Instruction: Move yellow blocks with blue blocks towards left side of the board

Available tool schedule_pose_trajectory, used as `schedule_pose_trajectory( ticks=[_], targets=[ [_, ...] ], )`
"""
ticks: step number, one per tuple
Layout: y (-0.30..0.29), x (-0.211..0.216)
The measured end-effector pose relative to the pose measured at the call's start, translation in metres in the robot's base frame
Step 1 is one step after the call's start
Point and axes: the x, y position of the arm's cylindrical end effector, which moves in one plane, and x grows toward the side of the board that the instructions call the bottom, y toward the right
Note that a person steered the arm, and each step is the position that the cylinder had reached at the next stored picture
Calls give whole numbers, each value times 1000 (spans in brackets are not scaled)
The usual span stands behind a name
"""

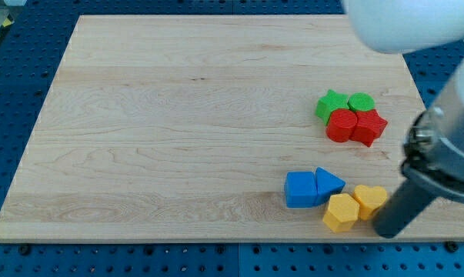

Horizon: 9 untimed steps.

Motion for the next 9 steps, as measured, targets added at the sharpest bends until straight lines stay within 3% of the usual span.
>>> schedule_pose_trajectory(
  ticks=[2, 3, 6, 9],
  targets=[
    [-69, -17],
    [-63, -17],
    [100, -7],
    [95, -29]
  ],
)
